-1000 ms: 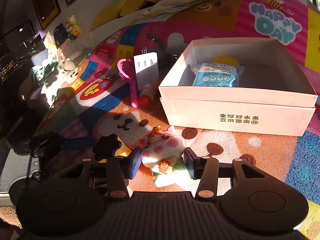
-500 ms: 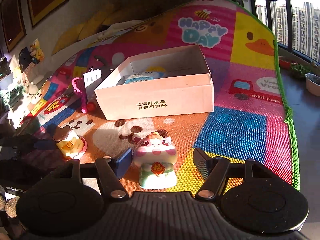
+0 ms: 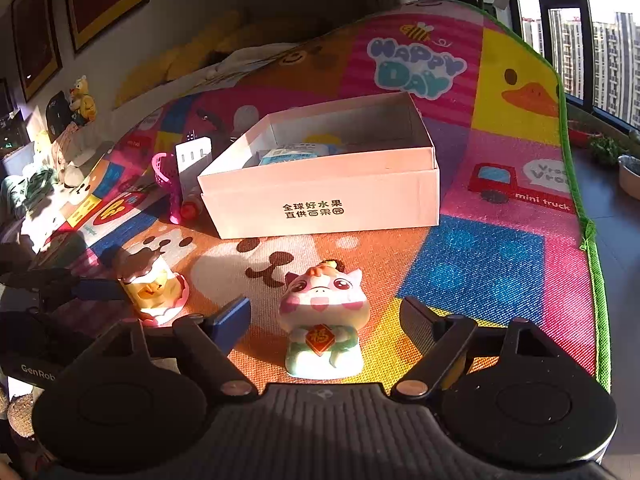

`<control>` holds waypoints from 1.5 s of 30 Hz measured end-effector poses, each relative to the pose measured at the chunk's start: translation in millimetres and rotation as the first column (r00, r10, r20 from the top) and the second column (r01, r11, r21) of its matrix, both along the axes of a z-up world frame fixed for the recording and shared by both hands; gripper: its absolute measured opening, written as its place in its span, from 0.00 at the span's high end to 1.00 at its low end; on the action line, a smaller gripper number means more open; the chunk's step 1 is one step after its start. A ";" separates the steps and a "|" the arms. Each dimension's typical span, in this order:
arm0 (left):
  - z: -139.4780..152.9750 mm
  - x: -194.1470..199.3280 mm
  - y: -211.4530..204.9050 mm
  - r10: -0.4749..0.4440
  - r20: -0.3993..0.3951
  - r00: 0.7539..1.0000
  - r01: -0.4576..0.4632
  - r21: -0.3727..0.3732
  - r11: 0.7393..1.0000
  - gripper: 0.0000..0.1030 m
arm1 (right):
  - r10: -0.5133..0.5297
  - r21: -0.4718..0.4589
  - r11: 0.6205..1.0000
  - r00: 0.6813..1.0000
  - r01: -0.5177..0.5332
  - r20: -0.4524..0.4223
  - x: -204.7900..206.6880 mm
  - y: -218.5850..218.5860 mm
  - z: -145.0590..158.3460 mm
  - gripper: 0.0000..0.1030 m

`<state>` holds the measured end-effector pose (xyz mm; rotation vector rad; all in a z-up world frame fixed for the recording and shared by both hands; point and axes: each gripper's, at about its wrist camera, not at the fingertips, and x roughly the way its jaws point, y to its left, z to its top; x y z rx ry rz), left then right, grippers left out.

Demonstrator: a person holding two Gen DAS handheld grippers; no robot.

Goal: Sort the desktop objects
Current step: 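Carry pudding cup and figurine into the white box and open both tools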

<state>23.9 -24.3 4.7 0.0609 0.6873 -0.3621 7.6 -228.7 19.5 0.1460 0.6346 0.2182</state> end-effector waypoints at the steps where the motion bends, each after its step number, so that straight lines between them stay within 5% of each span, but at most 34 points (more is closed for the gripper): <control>1: 1.9 0.9 2.1 0.018 0.008 1.000 -0.018 -0.003 1.000 0.03 | -0.004 0.006 1.000 1.000 0.004 -0.002 0.4 -0.7 -0.2 0.20; 6: 5.5 4.4 -3.9 0.010 0.017 1.000 -0.010 0.023 1.000 0.22 | -0.015 0.027 1.000 1.000 0.015 -0.005 1.0 -4.1 -1.4 0.17; 19: -2.8 3.2 -15.0 0.011 0.030 0.999 -0.014 0.087 0.996 0.34 | 0.029 -0.037 0.999 0.999 -0.030 -0.020 3.4 9.6 -1.9 0.15; 21: -1.9 3.6 -14.8 0.016 0.032 0.999 -0.019 0.088 0.996 0.39 | 0.050 -0.053 0.997 0.998 -0.052 -0.031 6.0 13.6 -2.2 0.20; 24: 0.3 2.3 -14.7 0.015 0.029 0.999 -0.017 0.093 0.996 0.41 | 0.052 -0.105 0.993 0.998 -0.054 -0.030 7.2 20.8 -1.6 0.48; 26: 3.0 -3.0 -16.1 -0.003 0.033 0.999 -0.001 0.103 0.995 0.41 | 0.056 -0.113 0.992 0.998 -0.060 -0.040 5.7 22.9 0.4 0.52; 37: 50.0 -54.2 -28.4 -0.103 0.188 0.977 0.079 0.129 0.988 0.41 | 0.071 -0.180 0.982 0.993 -0.053 0.093 -46.4 17.4 54.9 0.53; 45: 95.7 -67.9 -49.9 -0.167 0.350 0.922 0.105 0.189 0.976 0.41 | 0.043 -0.183 0.983 0.972 0.000 0.231 -71.1 5.5 99.2 0.52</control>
